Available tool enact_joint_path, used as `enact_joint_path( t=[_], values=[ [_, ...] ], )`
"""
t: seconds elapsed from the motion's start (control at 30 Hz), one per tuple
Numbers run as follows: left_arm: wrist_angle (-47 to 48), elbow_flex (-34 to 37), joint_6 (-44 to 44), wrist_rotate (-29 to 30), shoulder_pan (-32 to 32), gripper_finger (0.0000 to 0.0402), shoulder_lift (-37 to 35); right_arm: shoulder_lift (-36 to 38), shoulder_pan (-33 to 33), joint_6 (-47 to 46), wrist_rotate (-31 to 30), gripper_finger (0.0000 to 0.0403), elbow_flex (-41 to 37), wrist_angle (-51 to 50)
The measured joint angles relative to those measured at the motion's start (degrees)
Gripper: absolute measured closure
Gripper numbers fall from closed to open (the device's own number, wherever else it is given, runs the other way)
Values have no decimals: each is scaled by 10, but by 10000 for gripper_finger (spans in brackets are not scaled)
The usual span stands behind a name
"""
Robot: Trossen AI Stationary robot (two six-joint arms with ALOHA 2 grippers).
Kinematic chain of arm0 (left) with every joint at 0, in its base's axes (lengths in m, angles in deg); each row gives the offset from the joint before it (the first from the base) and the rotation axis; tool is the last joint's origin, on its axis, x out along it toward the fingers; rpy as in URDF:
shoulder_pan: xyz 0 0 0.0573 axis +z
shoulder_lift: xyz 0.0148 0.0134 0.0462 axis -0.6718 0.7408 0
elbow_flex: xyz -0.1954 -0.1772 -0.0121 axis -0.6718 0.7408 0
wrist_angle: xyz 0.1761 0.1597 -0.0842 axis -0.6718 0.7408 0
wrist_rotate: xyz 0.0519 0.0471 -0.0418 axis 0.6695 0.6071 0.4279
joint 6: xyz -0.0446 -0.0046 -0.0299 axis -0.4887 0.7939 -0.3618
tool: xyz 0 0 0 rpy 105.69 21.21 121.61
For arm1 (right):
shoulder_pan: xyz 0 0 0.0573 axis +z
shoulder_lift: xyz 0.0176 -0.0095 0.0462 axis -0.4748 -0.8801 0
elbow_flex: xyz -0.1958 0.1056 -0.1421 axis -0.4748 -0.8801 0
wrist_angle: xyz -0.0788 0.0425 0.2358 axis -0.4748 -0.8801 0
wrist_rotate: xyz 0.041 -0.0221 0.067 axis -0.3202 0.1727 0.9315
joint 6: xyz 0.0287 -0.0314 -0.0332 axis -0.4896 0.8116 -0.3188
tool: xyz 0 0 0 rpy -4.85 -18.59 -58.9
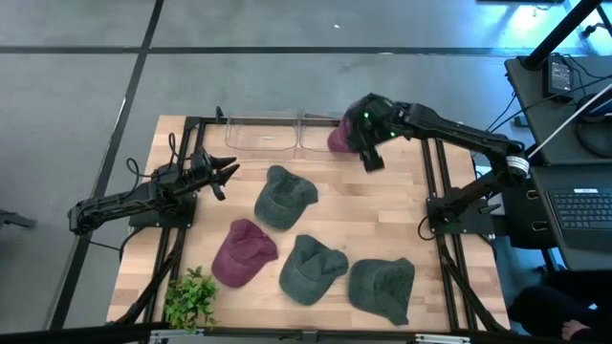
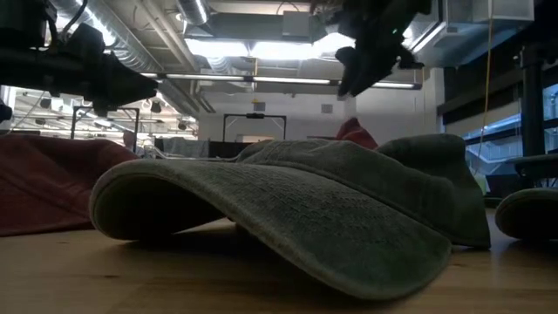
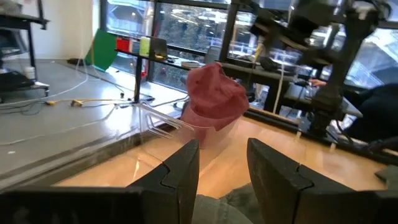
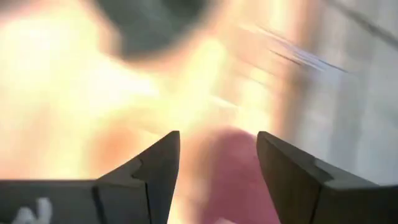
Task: Pick & Place hat
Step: Put the top left black cap into the left transparent bin
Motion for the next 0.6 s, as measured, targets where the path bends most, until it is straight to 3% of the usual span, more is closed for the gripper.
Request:
enact_joint_path(
  t=[0.07, 0.17, 0.4, 0.6],
  values=[
    [-4, 0, -4, 19, 0, 270, 0, 0, 22, -35, 48, 189, -1, -27],
    [-4, 0, -11, 38, 0, 268, 0, 0, 60, -99, 66, 189, -31, -20],
    [-3, 0, -37, -19, 0, 267, 10, 25, 124, -219, 2, 189, -194, 148],
    [-36, 0, -32, -81, -14, 271, 53, 103, 166, -327, -43, 189, -338, 309]
  ],
)
